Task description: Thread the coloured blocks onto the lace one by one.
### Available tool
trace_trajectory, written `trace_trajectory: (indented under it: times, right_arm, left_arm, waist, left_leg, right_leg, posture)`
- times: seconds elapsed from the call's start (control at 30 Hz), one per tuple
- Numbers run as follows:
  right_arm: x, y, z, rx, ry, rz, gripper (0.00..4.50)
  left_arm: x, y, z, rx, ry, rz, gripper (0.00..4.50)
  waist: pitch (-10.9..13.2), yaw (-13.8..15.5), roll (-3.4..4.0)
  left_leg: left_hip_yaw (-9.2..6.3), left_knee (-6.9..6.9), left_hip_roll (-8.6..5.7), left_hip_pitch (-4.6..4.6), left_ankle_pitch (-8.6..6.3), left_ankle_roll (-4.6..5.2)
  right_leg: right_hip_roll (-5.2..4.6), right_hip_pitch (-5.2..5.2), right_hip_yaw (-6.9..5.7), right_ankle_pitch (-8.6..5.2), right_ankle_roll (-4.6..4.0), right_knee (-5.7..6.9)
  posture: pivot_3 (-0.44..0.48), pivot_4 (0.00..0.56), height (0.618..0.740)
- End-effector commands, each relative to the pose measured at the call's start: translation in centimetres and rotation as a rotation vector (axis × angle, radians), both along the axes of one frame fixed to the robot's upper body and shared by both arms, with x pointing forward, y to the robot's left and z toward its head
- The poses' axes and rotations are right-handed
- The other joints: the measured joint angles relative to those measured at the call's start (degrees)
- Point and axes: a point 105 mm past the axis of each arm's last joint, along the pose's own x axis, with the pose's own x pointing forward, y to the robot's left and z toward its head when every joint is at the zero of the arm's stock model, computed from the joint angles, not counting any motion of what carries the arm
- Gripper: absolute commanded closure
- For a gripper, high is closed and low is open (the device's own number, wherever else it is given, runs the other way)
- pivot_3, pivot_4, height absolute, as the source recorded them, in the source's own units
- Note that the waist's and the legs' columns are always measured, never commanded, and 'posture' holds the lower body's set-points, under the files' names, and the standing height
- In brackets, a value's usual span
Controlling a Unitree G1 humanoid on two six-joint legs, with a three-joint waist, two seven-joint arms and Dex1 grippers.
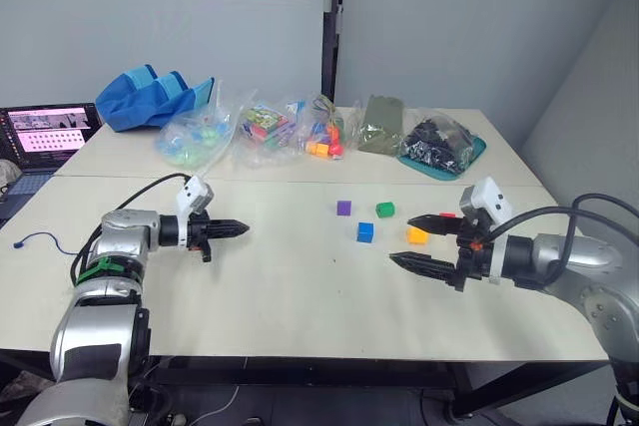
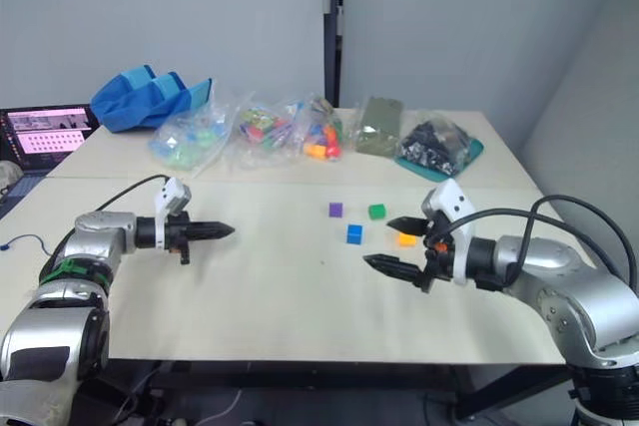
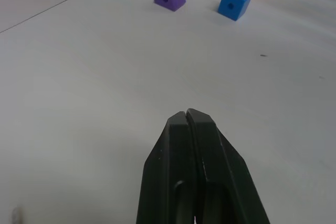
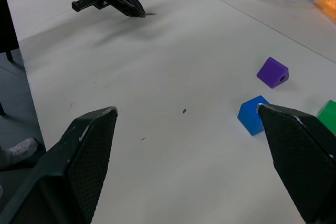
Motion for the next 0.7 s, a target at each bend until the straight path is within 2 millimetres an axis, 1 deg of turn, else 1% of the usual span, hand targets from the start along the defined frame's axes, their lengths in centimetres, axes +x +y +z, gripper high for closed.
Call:
trace_trajectory:
  times: [0.03, 0.1, 0.2, 0.23, 0.3, 0.37, 0.4, 0.47, 0.57, 0.63, 0.7]
  right_arm:
    - [-0.2, 0.2, 0.7, 0.0, -0.047, 0.007, 0.0]
    - [-0.3, 0.2, 0.6, 0.002, -0.046, 0.006, 0.0]
    - [-0.3, 0.2, 0.5, 0.004, -0.044, 0.006, 0.0]
    - [-0.2, 0.2, 0.5, 0.005, -0.042, 0.006, 0.0]
    - [-0.2, 0.2, 0.4, 0.006, -0.04, 0.007, 0.0]
    - [-0.2, 0.3, 0.4, 0.01, -0.04, 0.009, 0.0]
    - [-0.1, 0.4, 0.4, 0.011, -0.04, 0.012, 0.0]
    - [0.0, 0.5, 0.4, 0.015, -0.041, 0.017, 0.0]
    - [0.0, 0.5, 0.3, 0.013, -0.043, 0.023, 0.0]
    - [0.1, 0.6, 0.4, 0.013, -0.046, 0.027, 0.0]
    - [0.1, 0.6, 0.4, 0.013, -0.049, 0.026, 0.0]
  left_arm:
    - [0.2, 1.2, 1.3, -0.01, -0.053, 0.056, 3.96]
    - [0.3, 2.7, 0.8, 0.01, -0.047, 0.127, 3.39]
    - [0.4, 5.2, 0.4, 0.033, -0.055, 0.252, 2.28]
    - [0.5, 6.1, 0.4, 0.038, -0.065, 0.299, 2.03]
    - [0.8, 8.0, 0.4, 0.078, -0.11, 0.418, 1.37]
    - [0.5, 8.9, 0.3, 0.048, -0.094, 0.453, 0.65]
    - [0.4, 9.0, 0.0, 0.049, -0.084, 0.455, 0.38]
    - [0.1, 9.1, -0.7, 0.077, -0.068, 0.445, 0.38]
    - [0.0, 8.9, -1.2, 0.075, -0.048, 0.434, 0.38]
    - [0.2, 8.9, -1.5, 0.09, -0.046, 0.447, 0.38]
    - [0.3, 9.0, -2.2, 0.13, -0.027, 0.468, 0.38]
  waist:
    - [0.0, -0.3, 0.0]
    - [0.0, -0.7, 0.0]
    - [0.0, -1.0, 0.0]
    - [0.0, -1.1, 0.0]
    - [0.0, -1.1, 0.0]
    - [0.0, -1.1, 0.0]
    - [0.0, -1.0, 0.0]
    - [0.0, -0.6, 0.0]
    - [0.0, -0.3, 0.0]
    - [0.0, -0.3, 0.0]
    - [0.0, -0.3, 0.0]
  left_leg:
    - [0.0, 0.0, 0.0, 0.01, 0.0, 0.0]
    - [0.0, -0.01, 0.0, 0.02, 0.0, 0.01]
    - [-0.03, -0.03, 0.01, 0.03, -0.01, 0.02]
    - [-0.03, -0.03, 0.0, 0.03, -0.01, 0.02]
    - [-0.03, -0.03, 0.01, 0.02, -0.01, 0.02]
    - [-0.04, -0.03, 0.01, 0.02, -0.01, 0.02]
    - [-0.04, -0.03, 0.01, 0.02, -0.01, 0.02]
    - [-0.04, -0.02, 0.0, 0.01, -0.01, 0.01]
    - [-0.04, -0.02, 0.0, 0.01, -0.01, 0.01]
    - [-0.04, -0.02, 0.0, 0.0, -0.01, 0.01]
    - [-0.04, -0.02, 0.0, 0.0, -0.01, 0.01]
  right_leg:
    - [0.0, 0.0, 0.0, 0.0, 0.0, 0.0]
    - [0.0, 0.0, 0.0, -0.01, -0.01, 0.0]
    - [0.01, 0.0, -0.03, -0.04, -0.04, 0.02]
    - [0.01, 0.0, -0.03, -0.05, -0.04, 0.02]
    - [0.01, 0.0, -0.04, -0.06, -0.04, 0.02]
    - [0.01, 0.0, -0.04, -0.06, -0.04, 0.02]
    - [0.0, 0.0, -0.05, -0.06, -0.04, 0.02]
    - [0.0, 0.01, -0.07, -0.06, -0.04, 0.02]
    - [0.0, 0.01, -0.07, -0.07, -0.04, 0.01]
    - [-0.01, 0.01, -0.07, -0.07, -0.04, 0.01]
    - [0.0, 0.01, -0.07, -0.07, -0.04, 0.01]
  posture:
    - [0.0, 0.15, 0.717]
    - [0.0, 0.15, 0.717]
    - [0.0, 0.15, 0.717]
    - [0.0, 0.15, 0.717]
    - [0.0, 0.15, 0.717]
    - [0.0, 0.15, 0.717]
    - [0.0, 0.15, 0.717]
    - [0.0, 0.15, 0.717]
    - [0.0, 0.15, 0.717]
    - [0.0, 0.15, 0.717]
    - [0.0, 0.15, 0.717]
